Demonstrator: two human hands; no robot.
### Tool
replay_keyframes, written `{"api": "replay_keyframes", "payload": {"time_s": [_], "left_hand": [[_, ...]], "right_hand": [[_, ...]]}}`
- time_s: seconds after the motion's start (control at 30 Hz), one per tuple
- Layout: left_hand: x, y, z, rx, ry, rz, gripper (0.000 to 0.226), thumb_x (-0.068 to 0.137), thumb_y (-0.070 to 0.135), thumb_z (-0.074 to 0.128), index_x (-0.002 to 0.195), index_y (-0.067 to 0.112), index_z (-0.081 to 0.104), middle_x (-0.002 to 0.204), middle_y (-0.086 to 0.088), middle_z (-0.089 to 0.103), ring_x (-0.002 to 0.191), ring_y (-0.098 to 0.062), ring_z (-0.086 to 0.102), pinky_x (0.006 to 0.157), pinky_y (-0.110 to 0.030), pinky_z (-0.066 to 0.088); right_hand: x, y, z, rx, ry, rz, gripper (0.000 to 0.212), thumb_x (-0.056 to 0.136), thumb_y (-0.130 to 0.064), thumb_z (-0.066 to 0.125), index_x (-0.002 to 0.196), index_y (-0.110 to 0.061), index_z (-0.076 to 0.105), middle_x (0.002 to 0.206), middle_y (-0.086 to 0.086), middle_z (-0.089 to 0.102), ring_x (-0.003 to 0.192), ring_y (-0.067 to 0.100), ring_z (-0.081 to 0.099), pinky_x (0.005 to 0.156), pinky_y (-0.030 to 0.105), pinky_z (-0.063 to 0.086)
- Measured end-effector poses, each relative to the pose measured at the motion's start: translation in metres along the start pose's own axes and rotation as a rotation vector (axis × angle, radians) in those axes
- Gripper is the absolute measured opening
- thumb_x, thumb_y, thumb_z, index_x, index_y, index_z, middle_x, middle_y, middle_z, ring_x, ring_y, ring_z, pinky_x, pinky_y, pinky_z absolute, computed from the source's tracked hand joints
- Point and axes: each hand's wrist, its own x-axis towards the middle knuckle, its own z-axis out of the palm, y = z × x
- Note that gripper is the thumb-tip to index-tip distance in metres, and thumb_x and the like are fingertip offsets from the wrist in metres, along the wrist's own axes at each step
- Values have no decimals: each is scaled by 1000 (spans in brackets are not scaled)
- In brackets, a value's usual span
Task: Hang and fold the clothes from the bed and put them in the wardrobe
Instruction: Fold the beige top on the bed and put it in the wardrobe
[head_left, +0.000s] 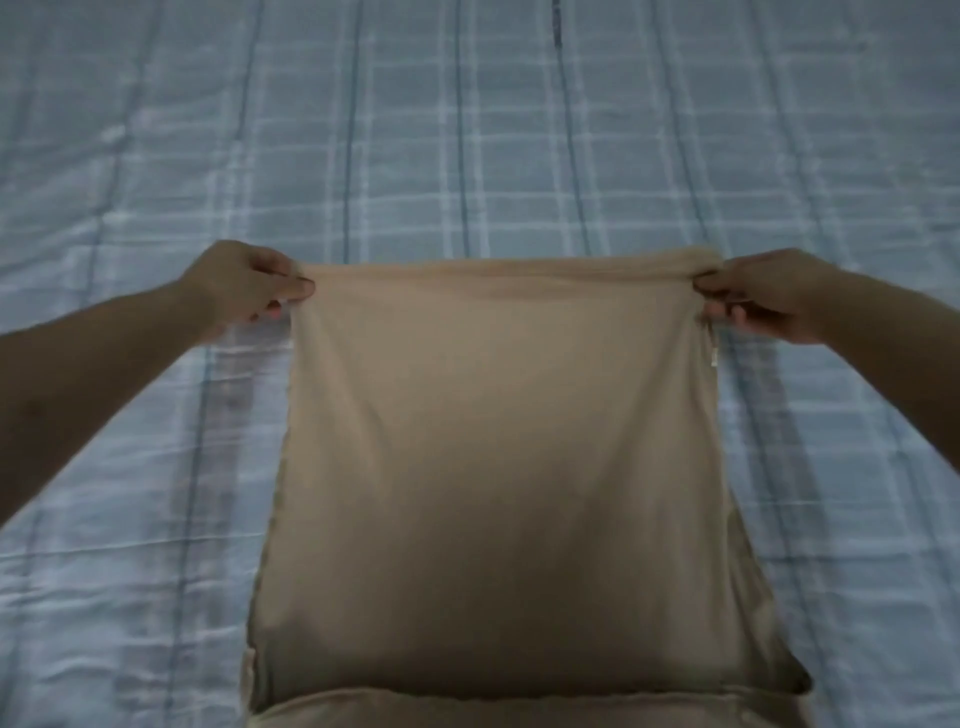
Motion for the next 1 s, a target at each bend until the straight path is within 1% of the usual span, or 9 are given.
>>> {"api": "replay_keyframes", "payload": {"time_s": [0.1, 0.23, 0.4, 0.57, 0.63, 0.7, 0.77, 0.87, 1.0], "left_hand": [[-10, 3, -1, -78, -14, -43, 9, 87, 8, 70, 86, 11, 62, 75, -8, 61, 40, -1, 59, 44, -17, 50], [-31, 11, -9, -293, -95, -23, 11, 91, 3, 64, 85, 9, 56, 77, -17, 66, 58, -12, 71, 57, -21, 59], [-78, 12, -22, -408, -32, 102, 20, 92, 0, 61, 79, 13, 53, 86, -6, 66, 66, -15, 72, 72, -29, 61], [-152, 11, -37, -443, 57, 279, 22, 86, -2, 63, 76, 16, 56, 66, 3, 67, 61, -13, 67, 68, -27, 57], [-191, 0, -41, -384, 65, 398, 24, 86, -7, 61, 77, 15, 56, 61, 6, 66, 58, -10, 63, 61, -23, 51], [-230, -28, -40, -303, 21, 503, 22, 82, -8, 62, 79, 13, 58, 59, 7, 63, 56, -9, 59, 56, -20, 46], [-263, -66, -33, -144, -51, 567, 10, 77, 17, 69, 81, 22, 62, 65, 5, 63, 58, -14, 57, 57, -24, 45], [-304, -126, -18, 104, -132, 622, 18, 76, 47, 66, 87, 33, 63, 75, 7, 65, 61, -8, 60, 58, -24, 47], [-344, -182, 0, 217, -227, 674, 6, 87, 49, 60, 91, 44, 59, 84, 18, 61, 72, 1, 60, 63, -18, 46]], "right_hand": [[-11, -2, 1, 83, 12, -13, 5, 88, -10, 68, 91, -9, 65, 84, 8, 66, 49, 6, 66, 43, 14, 50], [-32, -1, -8, 249, -65, -116, 4, 90, -4, 63, 93, -7, 64, 95, 11, 68, 77, 15, 73, 69, 24, 59], [-84, 13, -20, 344, -89, -245, 10, 88, -1, 62, 88, -11, 65, 87, 6, 72, 90, 19, 73, 72, 23, 58], [-160, 45, -35, 428, -85, -314, 30, 89, 1, 58, 70, -20, 69, 80, 3, 74, 91, 19, 72, 78, 28, 58], [-193, 67, -43, 416, -94, -367, 28, 85, 0, 61, 69, -19, 72, 84, 5, 75, 96, 21, 71, 78, 30, 58], [-221, 96, -49, 409, -98, -392, 9, 63, -12, 76, 69, -18, 73, 87, 5, 75, 94, 21, 72, 77, 31, 59], [-244, 133, -51, 375, -88, -391, 22, 48, -25, 78, 67, -16, 73, 86, 6, 74, 89, 21, 72, 78, 34, 59], [-266, 191, -43, 260, -78, -335, 27, 52, -27, 84, 71, -12, 72, 76, 5, 72, 81, 21, 72, 77, 35, 60], [-289, 259, -34, 133, 19, -251, 29, 64, -35, 87, 74, -11, 73, 71, 17, 70, 63, 14, 68, 59, 20, 57]]}}
